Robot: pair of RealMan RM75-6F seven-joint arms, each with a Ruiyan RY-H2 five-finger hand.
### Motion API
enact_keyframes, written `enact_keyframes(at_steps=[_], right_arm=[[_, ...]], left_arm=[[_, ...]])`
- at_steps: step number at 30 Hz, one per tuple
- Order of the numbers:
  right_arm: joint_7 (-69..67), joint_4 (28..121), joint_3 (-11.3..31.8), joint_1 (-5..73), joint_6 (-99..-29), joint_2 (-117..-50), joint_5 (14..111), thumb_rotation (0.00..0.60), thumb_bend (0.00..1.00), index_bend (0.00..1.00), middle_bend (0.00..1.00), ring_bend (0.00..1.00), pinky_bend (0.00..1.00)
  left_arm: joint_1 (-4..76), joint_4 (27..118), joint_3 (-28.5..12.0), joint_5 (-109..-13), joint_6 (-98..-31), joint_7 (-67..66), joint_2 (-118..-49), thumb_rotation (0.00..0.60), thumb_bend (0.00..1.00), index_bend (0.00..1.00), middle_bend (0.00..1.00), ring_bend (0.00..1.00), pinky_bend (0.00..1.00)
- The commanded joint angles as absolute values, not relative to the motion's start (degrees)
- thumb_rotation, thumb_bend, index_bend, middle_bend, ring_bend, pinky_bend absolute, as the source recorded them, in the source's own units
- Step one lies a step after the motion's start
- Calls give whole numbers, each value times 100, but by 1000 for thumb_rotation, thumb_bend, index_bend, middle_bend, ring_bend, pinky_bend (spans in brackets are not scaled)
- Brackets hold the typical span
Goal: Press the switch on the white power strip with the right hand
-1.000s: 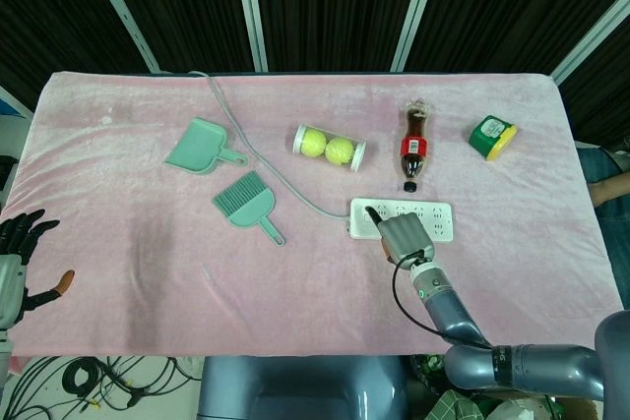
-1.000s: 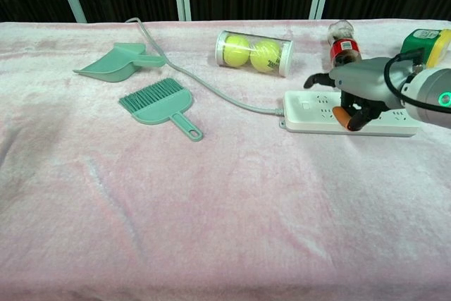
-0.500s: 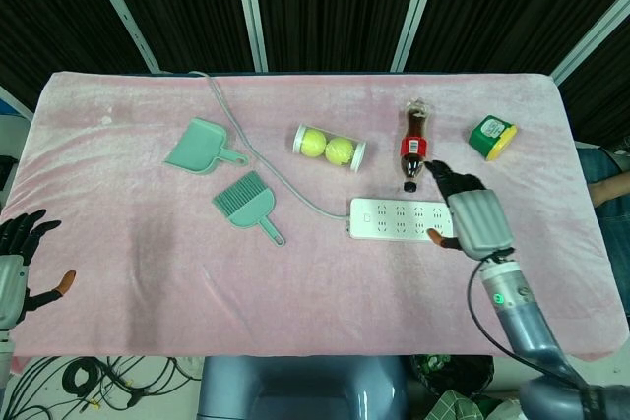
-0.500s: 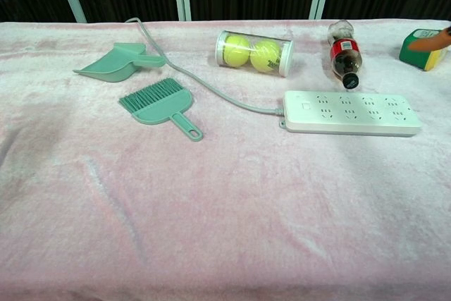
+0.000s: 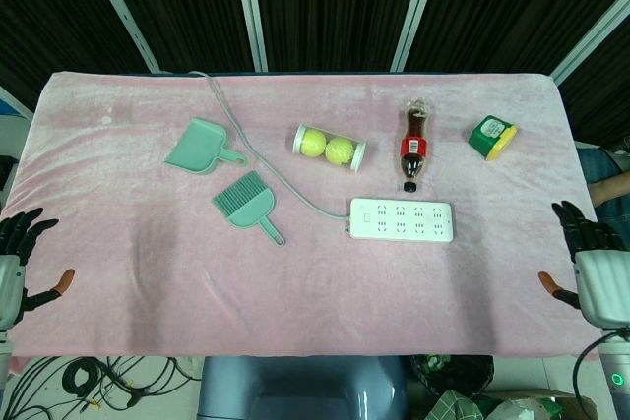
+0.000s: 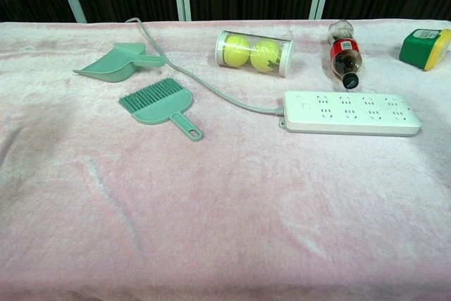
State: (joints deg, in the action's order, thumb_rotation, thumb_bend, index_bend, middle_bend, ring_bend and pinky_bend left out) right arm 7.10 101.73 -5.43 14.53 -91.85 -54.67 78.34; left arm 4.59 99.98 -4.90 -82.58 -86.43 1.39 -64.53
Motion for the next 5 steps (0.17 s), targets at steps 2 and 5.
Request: enact_keyframes(at_steps=[2,5], right_arm=[[-256,8923,-534,948,-9383,-6059,7900,600,64,61,80,222,207],[-620,8307,-448,884,-9212,-6349,7874,600,64,61,81,222,207]], left_arm=[[449,10026,-425,-8366,-8651,138,-6460,600,272,189,74,27,0],[435,10038,-411,-8413,-8693,127,-6482,600,272,190,74,27,0]])
